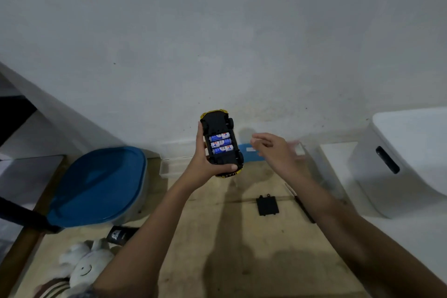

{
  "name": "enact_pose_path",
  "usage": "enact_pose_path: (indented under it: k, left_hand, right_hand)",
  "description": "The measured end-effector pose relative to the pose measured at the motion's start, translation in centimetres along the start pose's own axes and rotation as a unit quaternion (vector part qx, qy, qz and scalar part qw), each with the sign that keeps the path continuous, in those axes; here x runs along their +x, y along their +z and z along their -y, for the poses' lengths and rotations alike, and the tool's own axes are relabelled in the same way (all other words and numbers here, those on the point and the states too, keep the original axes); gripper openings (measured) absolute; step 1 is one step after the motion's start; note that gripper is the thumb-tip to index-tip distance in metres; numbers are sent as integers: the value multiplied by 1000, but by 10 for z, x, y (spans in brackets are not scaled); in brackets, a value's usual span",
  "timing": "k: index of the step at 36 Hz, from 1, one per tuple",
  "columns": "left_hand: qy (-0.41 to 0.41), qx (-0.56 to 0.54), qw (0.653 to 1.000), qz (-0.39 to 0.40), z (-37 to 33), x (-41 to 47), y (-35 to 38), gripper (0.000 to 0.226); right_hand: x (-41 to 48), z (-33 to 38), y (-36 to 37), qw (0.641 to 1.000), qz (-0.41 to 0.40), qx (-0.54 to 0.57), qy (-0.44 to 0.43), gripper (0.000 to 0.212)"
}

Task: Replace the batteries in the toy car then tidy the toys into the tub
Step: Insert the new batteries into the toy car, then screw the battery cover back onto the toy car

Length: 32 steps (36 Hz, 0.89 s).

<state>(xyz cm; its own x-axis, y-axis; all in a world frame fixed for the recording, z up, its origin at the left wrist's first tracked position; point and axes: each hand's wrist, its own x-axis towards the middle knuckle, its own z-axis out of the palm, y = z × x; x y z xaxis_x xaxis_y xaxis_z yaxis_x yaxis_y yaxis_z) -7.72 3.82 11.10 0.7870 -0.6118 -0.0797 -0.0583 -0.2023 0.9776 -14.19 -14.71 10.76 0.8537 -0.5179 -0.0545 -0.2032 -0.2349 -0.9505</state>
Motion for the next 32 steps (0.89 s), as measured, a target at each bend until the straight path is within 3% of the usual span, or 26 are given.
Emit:
enact_pose_path:
  k: [5,12,32]
  left_hand:
    - [-24,2,1000,-20,20,1,4,131]
    - [-35,-7,999,1,31,2,19,130]
    - [-51,-1,999,-3,40,-3,25,131]
  right_hand:
    - [-15,-69,-18,983,90,-136,87,27]
    - [-37,-122,-23,949,160,-225,150,57]
    - [-38,-137,-21,967,119,-177,141,33]
